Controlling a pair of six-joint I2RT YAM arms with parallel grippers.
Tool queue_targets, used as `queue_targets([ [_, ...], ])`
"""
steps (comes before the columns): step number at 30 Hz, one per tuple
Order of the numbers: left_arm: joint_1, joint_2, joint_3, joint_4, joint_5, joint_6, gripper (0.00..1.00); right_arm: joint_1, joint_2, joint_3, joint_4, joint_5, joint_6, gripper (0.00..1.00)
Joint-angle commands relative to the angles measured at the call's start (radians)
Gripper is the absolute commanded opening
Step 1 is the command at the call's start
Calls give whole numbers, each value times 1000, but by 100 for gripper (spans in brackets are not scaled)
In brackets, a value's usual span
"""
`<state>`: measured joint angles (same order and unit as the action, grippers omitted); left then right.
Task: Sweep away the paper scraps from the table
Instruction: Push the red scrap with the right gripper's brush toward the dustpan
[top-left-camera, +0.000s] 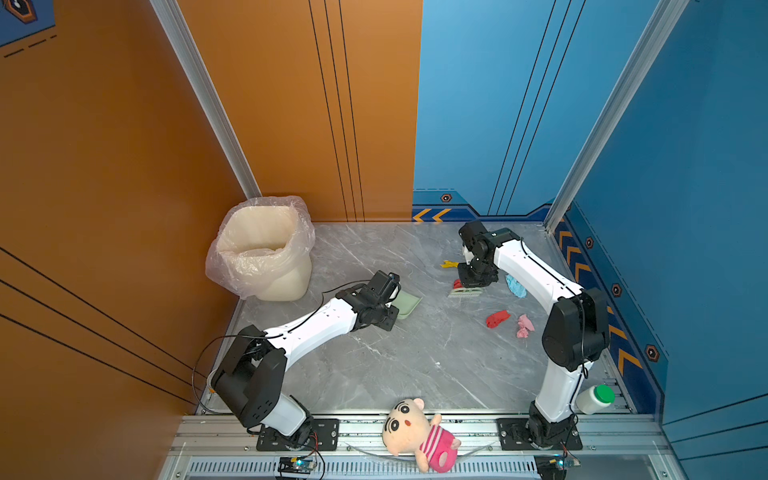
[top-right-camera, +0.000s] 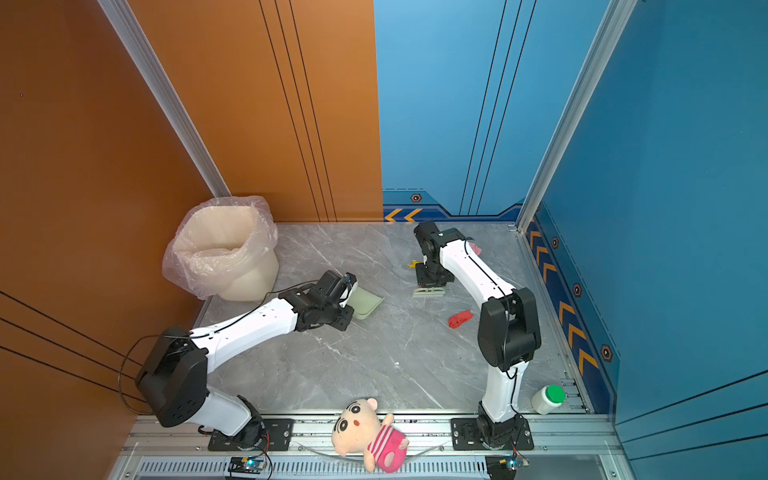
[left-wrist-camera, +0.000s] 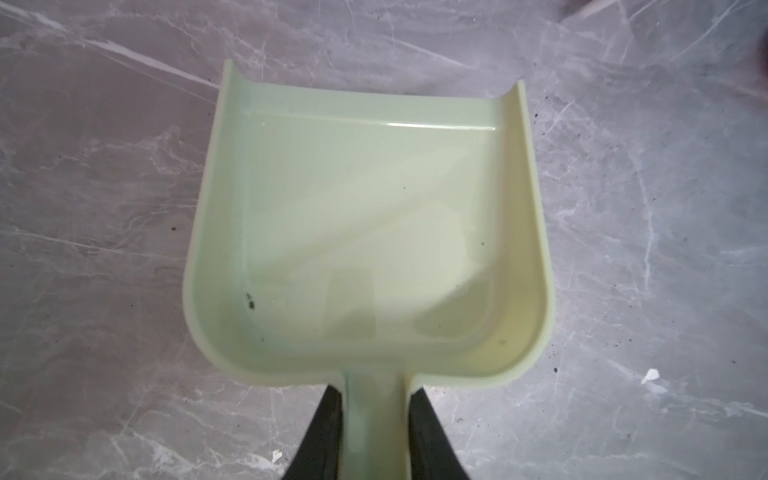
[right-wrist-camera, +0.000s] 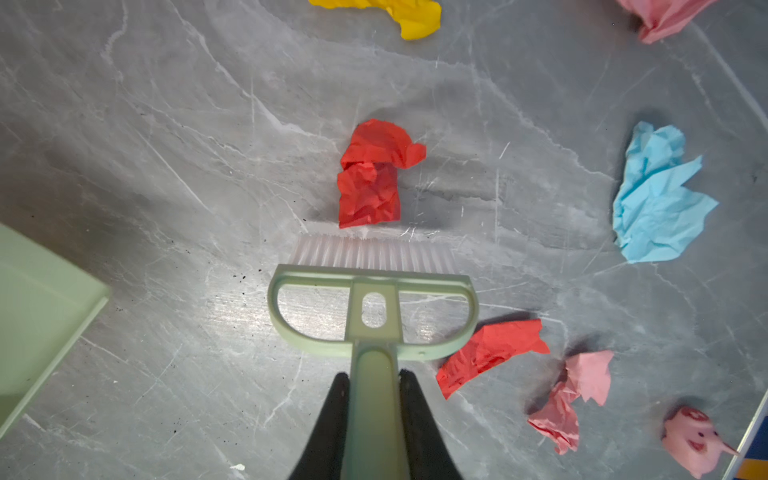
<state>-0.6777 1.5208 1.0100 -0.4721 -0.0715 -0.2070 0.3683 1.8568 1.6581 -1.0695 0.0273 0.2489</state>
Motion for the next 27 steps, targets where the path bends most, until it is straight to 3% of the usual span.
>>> queue_targets([
  [1, -15, 16, -7, -13, -25, -4, 19, -4, -119, -15, -13, 47, -14, 0],
  [8, -73, 73, 45, -14, -9, 58, 19, -45, -343, -181, -99, 210, 59, 0],
  [12, -101, 109, 75, -14, -10, 72, 19, -74, -404, -251, -164, 173, 42, 0],
  [19, -129, 157, 115, -14, -11, 81, 19, -75, -345, -330, -179, 38, -45, 0],
  [27, -139, 145, 105, -18, -27, 70, 19, -77, -127, -209, -115, 62, -68, 0],
])
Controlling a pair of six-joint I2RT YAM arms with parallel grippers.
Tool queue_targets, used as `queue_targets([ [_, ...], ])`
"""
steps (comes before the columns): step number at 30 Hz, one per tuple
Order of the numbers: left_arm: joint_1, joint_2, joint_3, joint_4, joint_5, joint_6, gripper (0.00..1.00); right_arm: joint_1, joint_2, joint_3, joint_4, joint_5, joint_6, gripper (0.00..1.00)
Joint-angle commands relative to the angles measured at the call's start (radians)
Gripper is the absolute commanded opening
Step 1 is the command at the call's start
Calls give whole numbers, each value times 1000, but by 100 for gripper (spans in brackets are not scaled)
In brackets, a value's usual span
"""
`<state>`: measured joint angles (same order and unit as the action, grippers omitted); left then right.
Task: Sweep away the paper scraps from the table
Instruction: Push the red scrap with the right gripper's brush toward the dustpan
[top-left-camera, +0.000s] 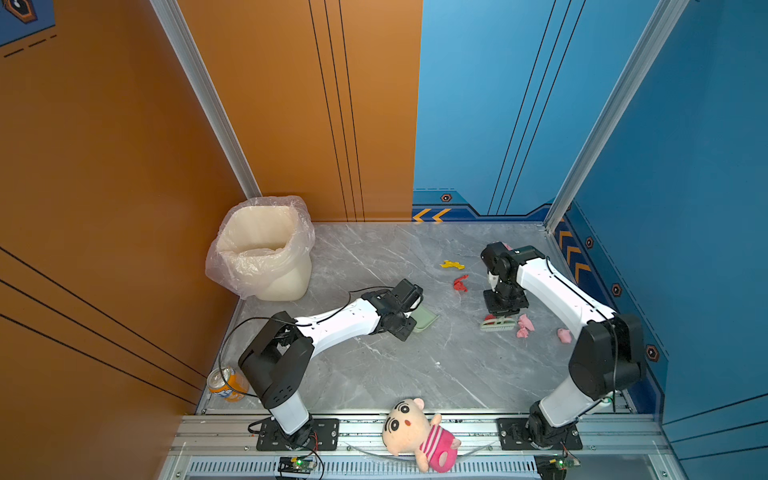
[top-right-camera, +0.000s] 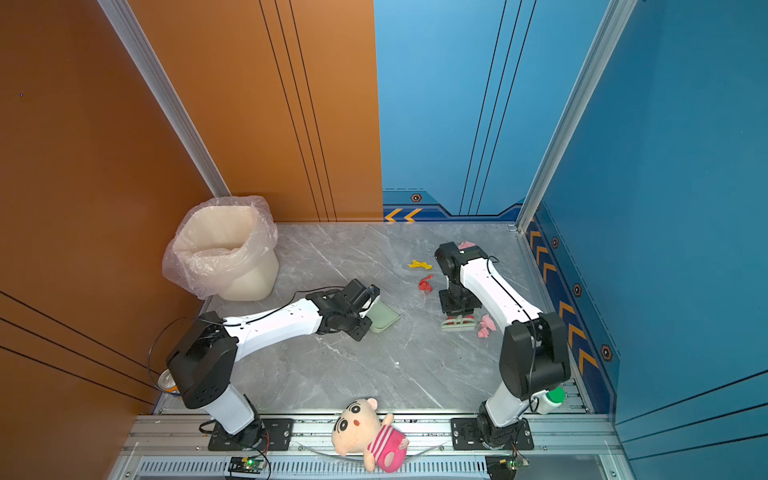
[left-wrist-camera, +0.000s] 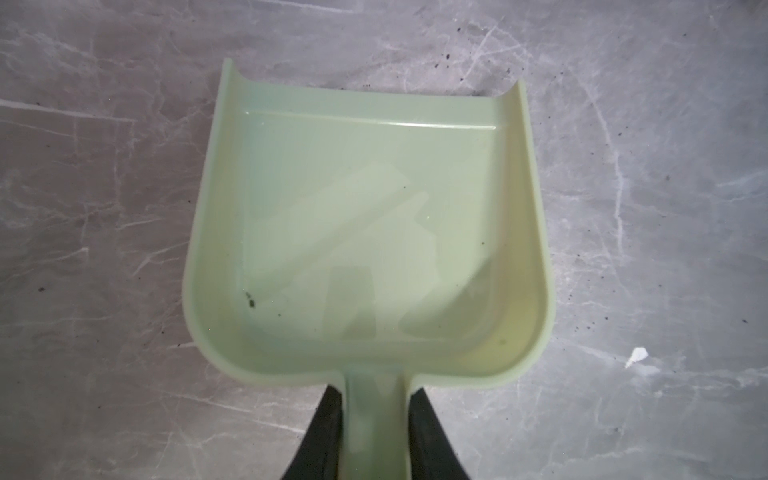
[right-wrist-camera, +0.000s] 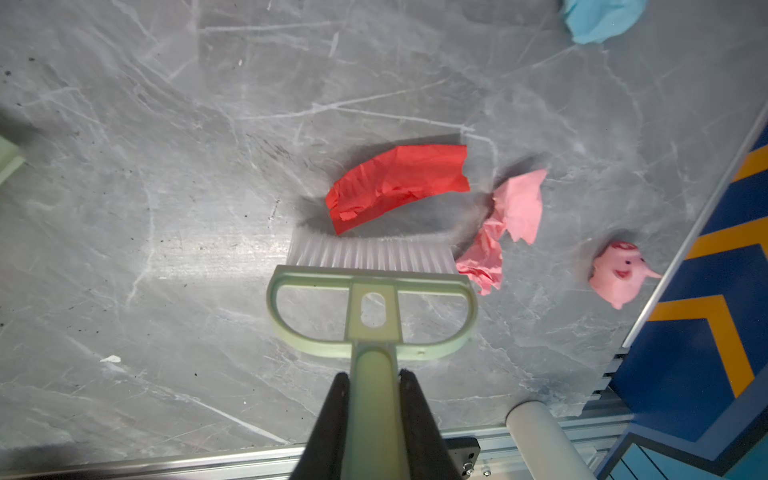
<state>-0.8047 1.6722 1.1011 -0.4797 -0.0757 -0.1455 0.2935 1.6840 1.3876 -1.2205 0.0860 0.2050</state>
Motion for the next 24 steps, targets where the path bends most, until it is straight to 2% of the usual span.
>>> queue_targets([
  [1, -12, -8, 11, -10, -27, 6, 19, -3, 75, 90, 50, 2, -30, 0],
  [6, -15, -20, 9, -20, -32, 2, 19, -8, 232, 288, 75, -7, -54, 0],
  [9, -14, -23, 4, -23, -37, 4, 19, -5, 308, 402, 80, -52, -63, 0],
  [13, -17, -16, 3, -23, -44, -7, 19, 17, 358, 520, 58, -96, -94, 0],
  [20, -21, 7, 17, -22, -45, -13, 18, 31, 244, 468, 34, -194, -156, 0],
  [24, -22, 19, 34, -22, -39, -10, 18, -3, 152, 422, 43, -321, -217, 0],
])
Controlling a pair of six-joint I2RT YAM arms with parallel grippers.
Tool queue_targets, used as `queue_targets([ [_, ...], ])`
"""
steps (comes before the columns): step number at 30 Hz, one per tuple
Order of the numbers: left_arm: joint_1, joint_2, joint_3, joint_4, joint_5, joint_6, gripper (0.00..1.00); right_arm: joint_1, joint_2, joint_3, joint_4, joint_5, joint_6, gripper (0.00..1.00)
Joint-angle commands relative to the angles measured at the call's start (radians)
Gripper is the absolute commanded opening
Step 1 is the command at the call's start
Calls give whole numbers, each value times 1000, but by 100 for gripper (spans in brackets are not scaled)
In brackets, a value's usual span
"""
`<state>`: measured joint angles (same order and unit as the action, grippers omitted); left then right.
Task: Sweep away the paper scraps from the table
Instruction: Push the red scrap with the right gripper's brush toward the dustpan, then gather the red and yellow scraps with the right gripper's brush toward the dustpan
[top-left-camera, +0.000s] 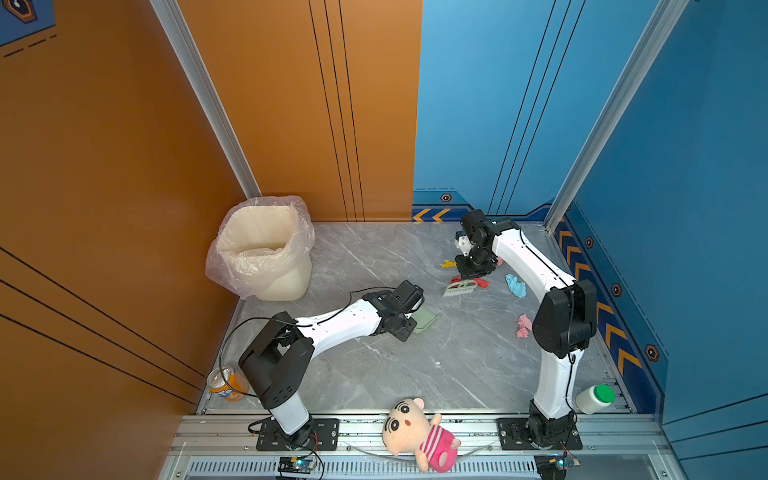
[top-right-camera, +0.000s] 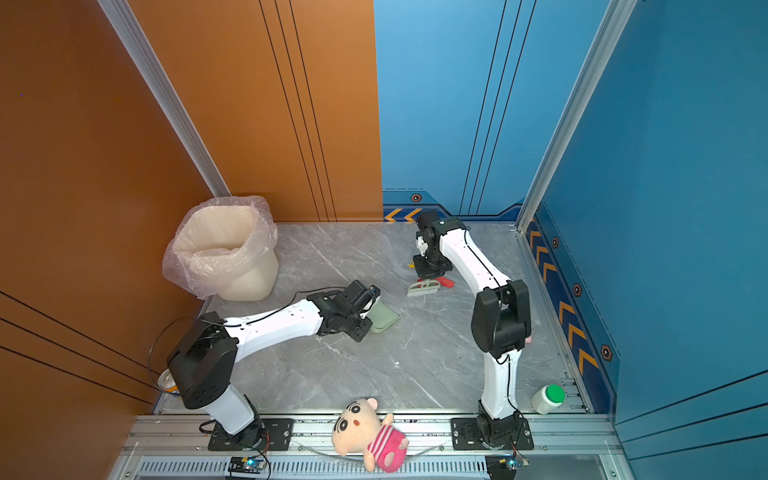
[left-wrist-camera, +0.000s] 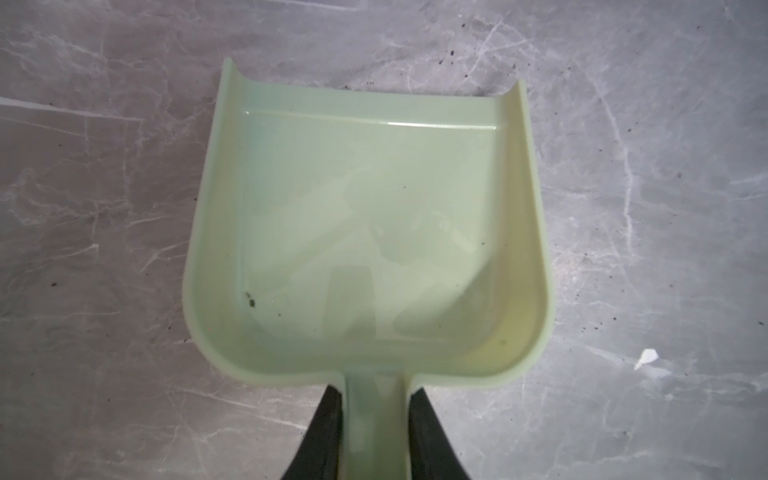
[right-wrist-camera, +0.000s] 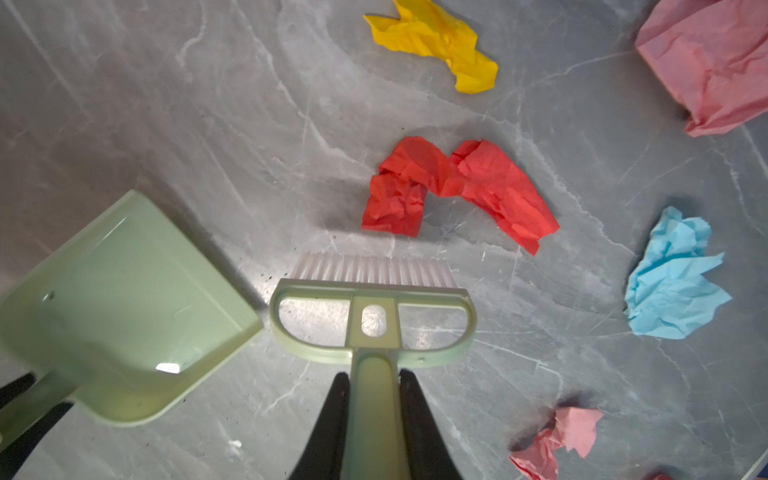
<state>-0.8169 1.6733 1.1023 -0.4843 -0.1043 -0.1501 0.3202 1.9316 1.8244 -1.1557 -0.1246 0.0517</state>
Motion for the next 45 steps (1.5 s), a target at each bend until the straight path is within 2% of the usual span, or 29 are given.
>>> queue_targets([
  [1, -12, 21, 35, -17, -9, -4, 18, -46, -109, -15, -13, -114, -61, 0],
  [5, -17, 35, 44, -17, -9, -2, 18, -100, -97, 30, 34, -134, -22, 0],
  [8, -22, 40, 46, -16, -15, -5, 18, -120, -73, 49, 143, -123, 60, 0],
  [13, -29, 46, 46, -17, -29, -8, 18, -112, 4, 9, 407, 40, 200, 0],
  [17, -39, 47, 45, -17, -36, -13, 18, -79, 87, 18, 523, 172, 216, 0],
  [21, -50, 50, 45, -16, -42, -20, 18, -53, 184, 84, 520, 231, 210, 0],
  [26, -55, 57, 47, -11, -44, -25, 18, -39, 224, 98, 484, 261, 182, 0],
  [31, -57, 68, 57, -7, -44, -25, 18, -31, 150, -15, 467, 237, 173, 0],
  [39, -64, 92, 75, -2, -32, -19, 18, 11, -87, -284, 483, 193, 204, 0],
  [42, -71, 105, 88, 1, -19, -13, 17, 7, -163, -348, 551, 223, 242, 0],
  [45, -88, 119, 100, 5, -14, 1, 17, -15, -218, -391, 601, 316, 327, 0],
])
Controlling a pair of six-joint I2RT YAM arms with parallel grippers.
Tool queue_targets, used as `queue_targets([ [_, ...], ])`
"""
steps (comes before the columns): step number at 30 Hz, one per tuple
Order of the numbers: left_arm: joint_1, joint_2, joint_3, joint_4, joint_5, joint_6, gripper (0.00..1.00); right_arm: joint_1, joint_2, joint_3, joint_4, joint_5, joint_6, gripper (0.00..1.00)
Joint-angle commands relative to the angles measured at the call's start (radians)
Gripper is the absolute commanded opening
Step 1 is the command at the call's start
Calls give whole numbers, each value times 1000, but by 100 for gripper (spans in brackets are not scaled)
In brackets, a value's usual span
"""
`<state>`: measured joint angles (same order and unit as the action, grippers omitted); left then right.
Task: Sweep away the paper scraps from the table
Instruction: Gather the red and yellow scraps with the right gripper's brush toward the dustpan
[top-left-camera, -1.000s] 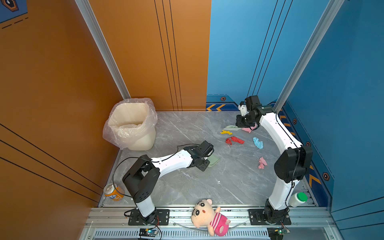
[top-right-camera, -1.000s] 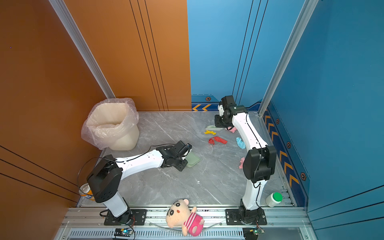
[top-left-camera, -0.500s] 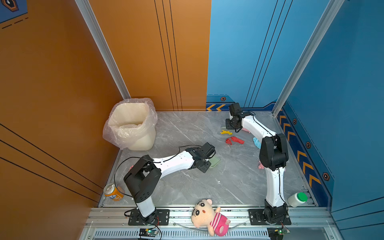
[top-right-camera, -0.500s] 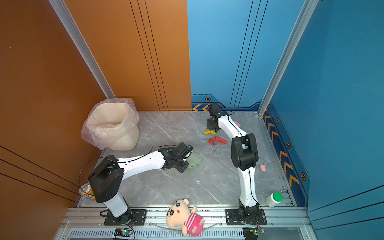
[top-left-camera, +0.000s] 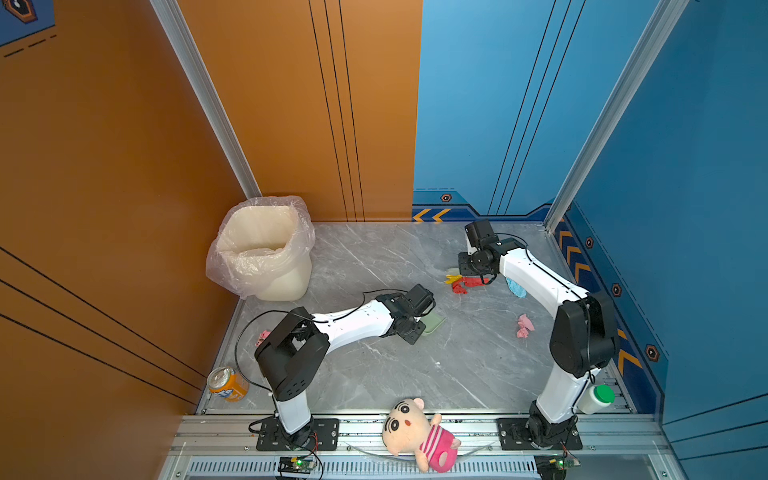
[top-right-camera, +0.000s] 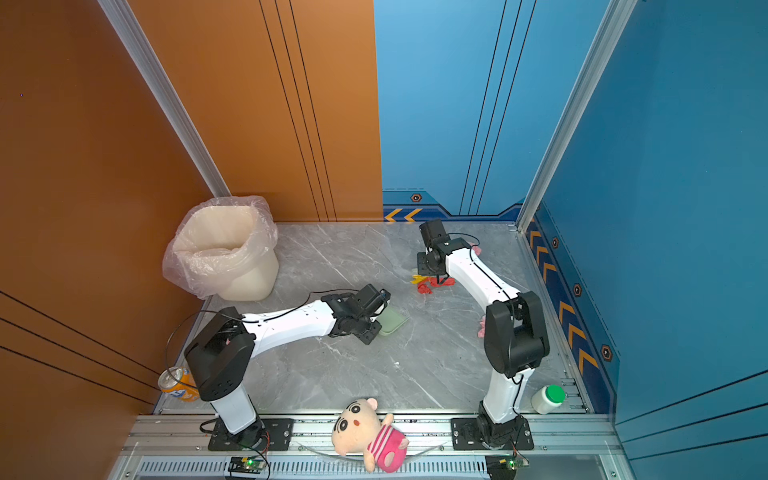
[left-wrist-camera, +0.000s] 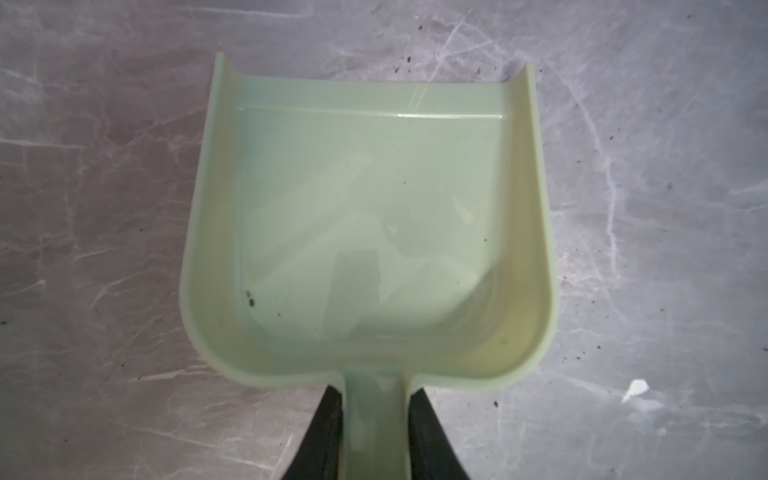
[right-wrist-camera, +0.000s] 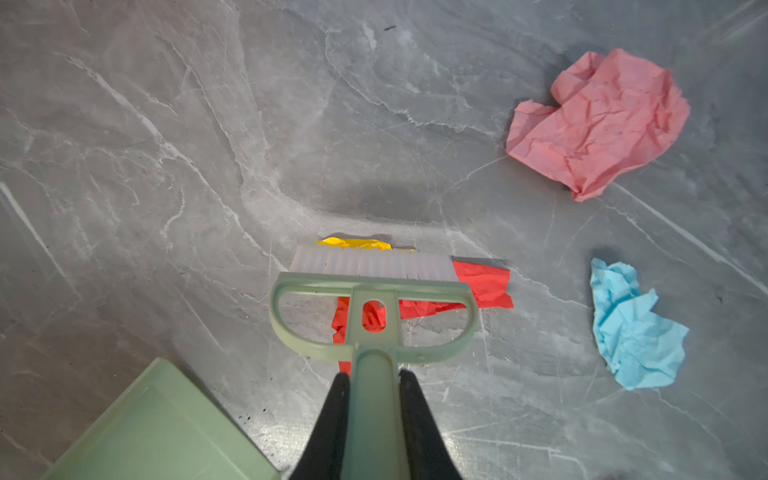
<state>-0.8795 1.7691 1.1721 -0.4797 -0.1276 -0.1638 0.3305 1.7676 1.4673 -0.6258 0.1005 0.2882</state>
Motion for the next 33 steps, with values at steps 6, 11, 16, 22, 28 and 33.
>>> queue_targets([
  [6, -45, 39, 37, 17, 12, 17, 17, -61, -77, -68, 45, 206, 286, 0],
  [11, -45, 50, 40, 21, 8, 14, 17, -31, -12, -17, -57, 296, 350, 0],
  [16, -45, 50, 40, 21, 2, 14, 17, 12, 31, -12, -107, 312, 360, 0],
  [22, -44, 52, 38, 24, -3, 10, 17, 43, 30, -39, -144, 268, 361, 0],
  [28, -43, 56, 38, 30, -5, 8, 17, 86, -49, -89, -141, 134, 375, 0],
  [33, -41, 56, 36, 33, -8, 7, 17, 94, -130, -114, -135, 89, 388, 0],
])
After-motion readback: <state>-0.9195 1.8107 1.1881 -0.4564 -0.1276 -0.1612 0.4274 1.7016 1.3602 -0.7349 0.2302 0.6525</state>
